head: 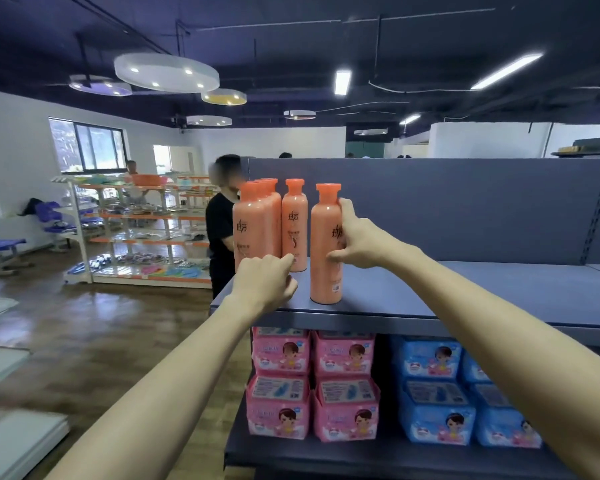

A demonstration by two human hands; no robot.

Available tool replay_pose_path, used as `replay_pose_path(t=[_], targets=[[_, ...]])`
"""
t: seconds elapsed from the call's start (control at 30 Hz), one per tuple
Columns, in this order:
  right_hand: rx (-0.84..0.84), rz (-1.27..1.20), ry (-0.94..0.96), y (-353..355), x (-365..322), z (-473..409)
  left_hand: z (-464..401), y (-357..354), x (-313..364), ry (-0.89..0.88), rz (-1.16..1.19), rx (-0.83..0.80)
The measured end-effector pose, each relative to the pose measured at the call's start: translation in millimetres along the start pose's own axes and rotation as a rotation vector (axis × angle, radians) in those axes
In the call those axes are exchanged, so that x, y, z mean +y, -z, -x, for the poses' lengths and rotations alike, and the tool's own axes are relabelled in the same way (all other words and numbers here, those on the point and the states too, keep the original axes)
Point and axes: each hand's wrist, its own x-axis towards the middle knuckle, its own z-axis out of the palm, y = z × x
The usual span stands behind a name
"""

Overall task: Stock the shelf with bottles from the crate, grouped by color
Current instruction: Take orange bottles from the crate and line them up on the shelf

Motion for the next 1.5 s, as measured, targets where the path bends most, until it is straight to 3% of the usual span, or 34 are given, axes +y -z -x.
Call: replay_pose_path(t=[0.33, 0.53, 1.13, 1.5], targets=[[0.222, -0.051, -0.011, -36.2, 6.2, -10.9, 9.2, -32.9, 4.1, 0.000, -0.011, -0.006], [0.076, -0.230, -0.061, -74.0, 26.2, 7.8, 4.9, -36.8, 1.1, -0.024, -0.041, 0.026], [0.112, -0.169, -0.123, -117.6, 12.2, -47.8, -2.3, -51.0, -12.8, -0.067, -0.053, 0.147], [0.141, -0.150, -0.158, -131.9, 9.8, -70.5, -2.7, -62.2, -13.4, -0.072, 0.031, 0.324]])
